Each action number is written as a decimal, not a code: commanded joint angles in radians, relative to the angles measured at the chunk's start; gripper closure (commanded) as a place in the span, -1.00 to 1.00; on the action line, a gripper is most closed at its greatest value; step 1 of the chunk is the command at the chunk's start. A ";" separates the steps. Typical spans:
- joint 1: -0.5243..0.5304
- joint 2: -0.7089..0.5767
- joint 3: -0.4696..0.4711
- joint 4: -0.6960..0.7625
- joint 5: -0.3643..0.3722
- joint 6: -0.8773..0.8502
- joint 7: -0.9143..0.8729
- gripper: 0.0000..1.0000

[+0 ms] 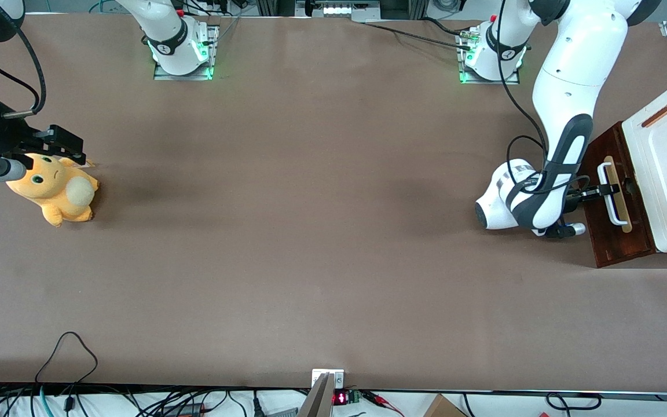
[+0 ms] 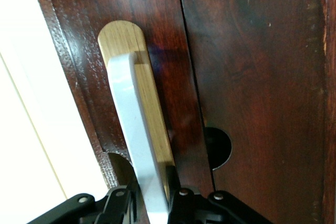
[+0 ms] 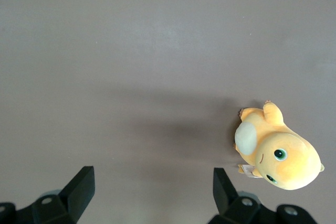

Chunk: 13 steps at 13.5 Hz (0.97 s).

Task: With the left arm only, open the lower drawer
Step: 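Close the left gripper on the white drawer handle, then pull the handle with the left gripper to slide the drawer out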

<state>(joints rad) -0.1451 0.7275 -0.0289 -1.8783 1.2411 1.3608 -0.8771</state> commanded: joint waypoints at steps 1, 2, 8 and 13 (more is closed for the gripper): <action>-0.018 -0.013 0.000 0.002 0.006 -0.022 0.007 0.65; -0.019 -0.013 0.000 0.002 0.006 -0.023 0.006 0.65; -0.040 -0.013 0.001 0.002 0.003 -0.025 0.007 0.65; -0.063 -0.011 0.000 0.002 -0.014 -0.038 0.006 0.65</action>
<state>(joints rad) -0.1837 0.7277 -0.0301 -1.8810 1.2316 1.3508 -0.8783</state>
